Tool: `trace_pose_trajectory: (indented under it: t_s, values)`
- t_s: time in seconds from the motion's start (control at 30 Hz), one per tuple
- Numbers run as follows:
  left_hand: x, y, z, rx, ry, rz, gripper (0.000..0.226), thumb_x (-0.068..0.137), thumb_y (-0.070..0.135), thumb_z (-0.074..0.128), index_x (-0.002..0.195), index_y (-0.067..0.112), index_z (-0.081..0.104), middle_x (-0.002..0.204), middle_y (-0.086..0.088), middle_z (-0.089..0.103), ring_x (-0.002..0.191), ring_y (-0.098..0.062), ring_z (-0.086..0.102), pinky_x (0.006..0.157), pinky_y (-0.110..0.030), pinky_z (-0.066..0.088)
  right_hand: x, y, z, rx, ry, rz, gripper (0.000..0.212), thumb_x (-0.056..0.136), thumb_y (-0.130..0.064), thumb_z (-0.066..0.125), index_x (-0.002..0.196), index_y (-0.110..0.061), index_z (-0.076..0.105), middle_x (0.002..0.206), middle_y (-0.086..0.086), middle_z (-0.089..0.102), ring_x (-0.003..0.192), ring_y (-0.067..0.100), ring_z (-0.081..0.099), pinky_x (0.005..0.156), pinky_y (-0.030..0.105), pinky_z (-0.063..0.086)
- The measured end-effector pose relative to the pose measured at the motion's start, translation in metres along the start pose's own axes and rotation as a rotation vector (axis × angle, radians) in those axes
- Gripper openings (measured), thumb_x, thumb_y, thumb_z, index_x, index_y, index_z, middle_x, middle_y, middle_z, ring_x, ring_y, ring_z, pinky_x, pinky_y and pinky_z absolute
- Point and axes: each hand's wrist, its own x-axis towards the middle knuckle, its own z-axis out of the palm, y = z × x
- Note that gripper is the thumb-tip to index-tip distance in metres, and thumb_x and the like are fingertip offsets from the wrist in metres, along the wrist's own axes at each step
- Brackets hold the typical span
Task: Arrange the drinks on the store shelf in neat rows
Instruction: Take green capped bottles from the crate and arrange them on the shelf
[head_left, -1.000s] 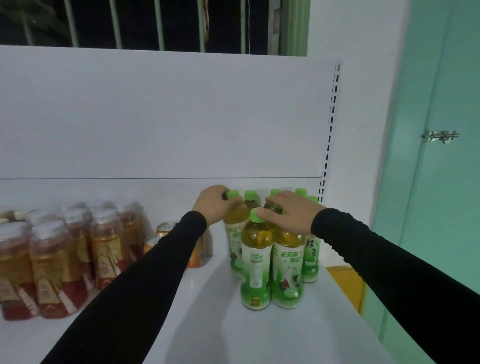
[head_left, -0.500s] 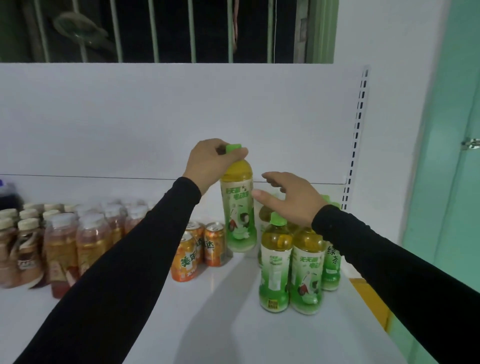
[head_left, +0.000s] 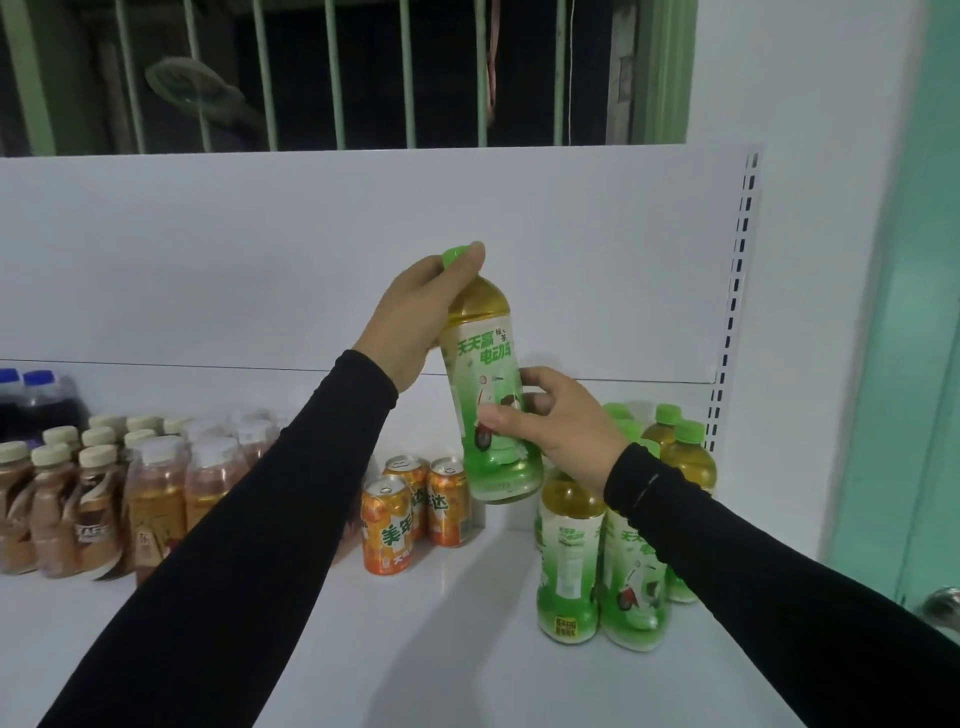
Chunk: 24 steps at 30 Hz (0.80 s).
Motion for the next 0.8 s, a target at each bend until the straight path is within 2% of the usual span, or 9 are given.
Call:
trace_pose_trajectory:
  t_s: [0.07,0.17,0.23,0.27,0.4,0.5,0.57,0.67,0.8]
  values:
    - [-0.006,-0.01,-0.002,-0.112,-0.151,-0.081,0.034,0.092,0.047,0.064,0.105,0.016,0.063,0.087,0.002,0.069,0.081,-0.015,0.064,0.079,-0.035,0.052,-0.003,0.001,0.001,0.138,-0.017,-0.005,0.052,0.076,-0.028,0.077,0.12,-0.01,0.058,0.097,0.006,0.076,0.087,0.022,0.074,0.079,0.035,0.06]
    - [-0.013,-0.031,-0.008,-0.31,-0.285,-0.174,0.049,0.087,0.038,0.065,0.127,0.011,0.057,0.103,-0.006,0.067,0.094,-0.021,0.066,0.081,-0.039,0.057,-0.005,0.004,0.0,0.332,-0.065,-0.002,0.027,0.079,-0.03,0.07,0.095,-0.009,0.065,0.073,0.002,0.069,0.068,0.017,0.067,0.067,0.031,0.056]
    - [-0.017,-0.041,-0.01,-0.355,-0.298,-0.186,0.055,0.085,0.027,0.068,0.134,0.007,0.054,0.109,-0.01,0.067,0.097,-0.025,0.068,0.08,-0.04,0.058,-0.005,0.008,0.0,0.387,-0.075,0.01,0.024,0.081,-0.033,0.067,0.077,-0.01,0.062,0.069,0.002,0.063,0.065,0.016,0.062,0.064,0.029,0.055]
    - [-0.019,-0.043,-0.009,-0.335,-0.29,-0.181,0.054,0.084,0.022,0.07,0.133,0.006,0.055,0.107,-0.01,0.069,0.094,-0.025,0.069,0.076,-0.038,0.059,-0.004,0.011,0.0,0.389,-0.073,0.026,0.027,0.081,-0.034,0.066,0.077,-0.009,0.06,0.071,0.003,0.062,0.068,0.018,0.062,0.067,0.031,0.056]
    - [-0.024,-0.04,-0.002,-0.241,-0.191,-0.171,0.057,0.078,0.019,0.078,0.129,0.002,0.058,0.1,-0.009,0.073,0.085,-0.023,0.072,0.067,-0.033,0.059,-0.005,0.016,-0.001,0.286,-0.054,0.058,0.059,0.08,-0.045,0.065,0.112,0.004,0.061,0.102,0.018,0.069,0.094,0.029,0.067,0.089,0.043,0.055]
    - [-0.023,-0.036,0.001,-0.115,-0.073,-0.13,0.051,0.079,0.018,0.081,0.124,0.005,0.059,0.105,-0.012,0.074,0.087,-0.024,0.074,0.07,-0.034,0.06,-0.006,0.017,-0.001,-0.006,-0.036,-0.02,0.06,0.075,-0.059,0.072,0.118,-0.018,0.064,0.108,-0.001,0.073,0.099,0.013,0.07,0.089,0.034,0.057]
    - [-0.022,-0.034,0.004,-0.056,-0.002,-0.102,0.051,0.079,0.02,0.083,0.122,0.006,0.06,0.108,-0.014,0.073,0.091,-0.025,0.074,0.075,-0.036,0.061,-0.006,0.02,0.003,-0.107,-0.002,-0.037,0.073,0.061,-0.067,0.08,0.12,-0.027,0.062,0.112,-0.005,0.071,0.101,0.013,0.069,0.09,0.036,0.056]
    - [-0.021,-0.031,0.007,-0.064,0.034,-0.095,0.05,0.08,0.024,0.083,0.121,0.005,0.061,0.111,-0.015,0.072,0.095,-0.027,0.073,0.079,-0.037,0.061,-0.007,0.019,0.007,0.061,0.078,-0.038,0.079,0.054,-0.051,0.085,0.122,-0.018,0.06,0.112,0.002,0.072,0.099,0.018,0.071,0.091,0.04,0.057]
    - [-0.024,-0.027,0.004,-0.142,-0.026,-0.12,0.041,0.088,0.031,0.074,0.118,0.008,0.059,0.095,-0.003,0.073,0.083,-0.019,0.071,0.07,-0.032,0.058,-0.012,0.016,0.007,0.311,0.016,-0.035,0.057,0.071,-0.029,0.075,0.122,-0.007,0.062,0.111,0.012,0.073,0.102,0.028,0.07,0.091,0.041,0.056]
